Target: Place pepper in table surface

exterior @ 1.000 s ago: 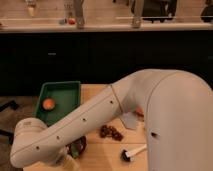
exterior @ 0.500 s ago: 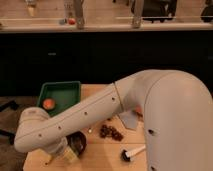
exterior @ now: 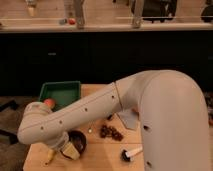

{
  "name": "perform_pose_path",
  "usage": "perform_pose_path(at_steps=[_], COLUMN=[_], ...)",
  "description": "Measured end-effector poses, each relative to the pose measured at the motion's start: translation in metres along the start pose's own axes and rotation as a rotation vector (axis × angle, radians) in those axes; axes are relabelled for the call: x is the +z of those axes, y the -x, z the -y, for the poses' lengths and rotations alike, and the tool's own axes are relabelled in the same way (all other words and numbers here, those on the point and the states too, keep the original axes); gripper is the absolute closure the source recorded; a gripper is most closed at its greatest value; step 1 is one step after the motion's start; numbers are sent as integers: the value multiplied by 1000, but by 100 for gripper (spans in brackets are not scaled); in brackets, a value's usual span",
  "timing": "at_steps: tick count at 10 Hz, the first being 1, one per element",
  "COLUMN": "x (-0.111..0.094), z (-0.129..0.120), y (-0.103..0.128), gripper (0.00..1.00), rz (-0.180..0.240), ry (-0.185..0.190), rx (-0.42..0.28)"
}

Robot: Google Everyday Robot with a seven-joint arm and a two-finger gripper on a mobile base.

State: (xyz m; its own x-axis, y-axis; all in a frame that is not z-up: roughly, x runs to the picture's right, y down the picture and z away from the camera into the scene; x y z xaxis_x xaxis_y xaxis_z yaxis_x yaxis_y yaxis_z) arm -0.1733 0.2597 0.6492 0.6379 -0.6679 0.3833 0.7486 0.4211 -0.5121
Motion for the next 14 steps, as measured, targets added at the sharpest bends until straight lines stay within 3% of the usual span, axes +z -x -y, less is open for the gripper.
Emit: perform_pose_path(at_steps=[2, 5, 8, 10, 14], x=[6, 11, 13, 13, 13], z=[-3, -8, -18, -21, -21], y=[-2, -2, 0, 0, 0], gripper=[20, 20, 20, 20, 20], rz=[17, 37, 75, 78, 78], ry=[51, 111, 182, 196, 197], rx=[-181, -333, -538, -581, -581])
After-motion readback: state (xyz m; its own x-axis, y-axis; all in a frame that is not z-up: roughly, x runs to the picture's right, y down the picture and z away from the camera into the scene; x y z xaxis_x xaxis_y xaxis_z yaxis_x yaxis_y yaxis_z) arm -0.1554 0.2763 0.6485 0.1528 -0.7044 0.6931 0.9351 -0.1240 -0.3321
